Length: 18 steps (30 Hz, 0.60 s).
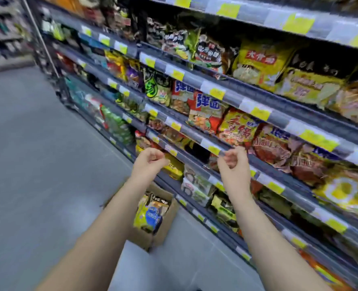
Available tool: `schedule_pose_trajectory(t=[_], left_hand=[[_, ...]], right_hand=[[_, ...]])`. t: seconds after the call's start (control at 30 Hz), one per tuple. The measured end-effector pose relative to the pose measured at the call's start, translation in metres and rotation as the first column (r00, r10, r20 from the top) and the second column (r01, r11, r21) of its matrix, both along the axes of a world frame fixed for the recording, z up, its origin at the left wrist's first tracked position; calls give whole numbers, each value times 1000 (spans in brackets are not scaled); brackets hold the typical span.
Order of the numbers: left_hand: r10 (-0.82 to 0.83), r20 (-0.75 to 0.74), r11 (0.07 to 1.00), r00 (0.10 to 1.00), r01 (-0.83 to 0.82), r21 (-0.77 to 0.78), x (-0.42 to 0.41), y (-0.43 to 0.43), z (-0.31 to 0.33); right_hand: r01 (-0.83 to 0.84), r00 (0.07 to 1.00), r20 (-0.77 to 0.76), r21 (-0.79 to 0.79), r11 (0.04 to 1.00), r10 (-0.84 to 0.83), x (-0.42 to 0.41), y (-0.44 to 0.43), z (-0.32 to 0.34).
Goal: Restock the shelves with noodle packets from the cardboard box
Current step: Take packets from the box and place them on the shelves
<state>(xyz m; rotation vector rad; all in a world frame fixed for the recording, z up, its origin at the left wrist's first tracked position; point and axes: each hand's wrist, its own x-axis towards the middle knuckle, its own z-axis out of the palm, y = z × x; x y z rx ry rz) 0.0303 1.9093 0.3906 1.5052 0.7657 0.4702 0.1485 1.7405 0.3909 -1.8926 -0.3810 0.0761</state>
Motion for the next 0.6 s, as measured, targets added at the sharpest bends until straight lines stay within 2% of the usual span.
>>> schedule_pose_trajectory(t=[0.17, 0.27, 0.43, 0.6], left_hand=[[114, -136, 988, 984, -126, -88, -90, 74, -56], [159, -225, 967, 961, -198, -161, -131, 111, -85], [140, -315, 947, 939, -220, -236, -161, 153, -121], [56, -413, 947, 909, -179, -266, -153, 193, -162]], right_hand=[[3, 983, -181, -41, 999, -10, -72, 60, -74], [59, 953, -296, -46, 997, -70, -111, 89, -116], [97, 871, -476, -82, 992, -125, -153, 125, -169], [47, 788, -598, -176, 983, -145, -150, 162, -205]])
